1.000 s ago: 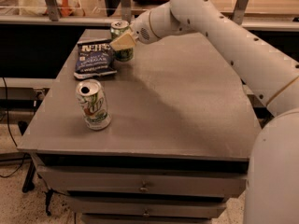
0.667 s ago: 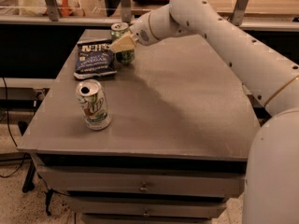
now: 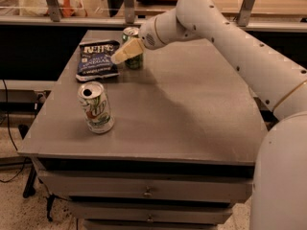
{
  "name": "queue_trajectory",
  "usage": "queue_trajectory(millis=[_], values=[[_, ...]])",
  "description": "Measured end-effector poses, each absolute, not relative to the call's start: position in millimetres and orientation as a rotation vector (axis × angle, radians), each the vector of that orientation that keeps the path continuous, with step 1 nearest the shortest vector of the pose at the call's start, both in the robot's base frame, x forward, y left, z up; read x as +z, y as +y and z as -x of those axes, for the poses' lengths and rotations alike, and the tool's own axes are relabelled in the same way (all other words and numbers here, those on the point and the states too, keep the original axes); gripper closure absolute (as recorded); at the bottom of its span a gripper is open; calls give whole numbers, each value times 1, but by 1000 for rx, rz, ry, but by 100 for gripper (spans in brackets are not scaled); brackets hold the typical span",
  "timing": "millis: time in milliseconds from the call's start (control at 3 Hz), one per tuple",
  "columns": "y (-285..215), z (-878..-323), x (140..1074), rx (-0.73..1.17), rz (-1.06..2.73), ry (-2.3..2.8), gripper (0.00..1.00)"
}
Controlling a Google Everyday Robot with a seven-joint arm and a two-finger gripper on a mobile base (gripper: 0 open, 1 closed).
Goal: Move green can near blue chip bag
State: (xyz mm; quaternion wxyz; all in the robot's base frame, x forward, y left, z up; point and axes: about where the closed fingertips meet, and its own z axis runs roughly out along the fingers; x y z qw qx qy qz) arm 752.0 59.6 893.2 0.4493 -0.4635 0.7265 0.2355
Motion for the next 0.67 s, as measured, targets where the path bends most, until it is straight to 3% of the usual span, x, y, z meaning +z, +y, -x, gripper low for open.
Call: queue_trajectory(millis=[667], values=[[19, -757, 900, 536, 1202, 1779, 0]])
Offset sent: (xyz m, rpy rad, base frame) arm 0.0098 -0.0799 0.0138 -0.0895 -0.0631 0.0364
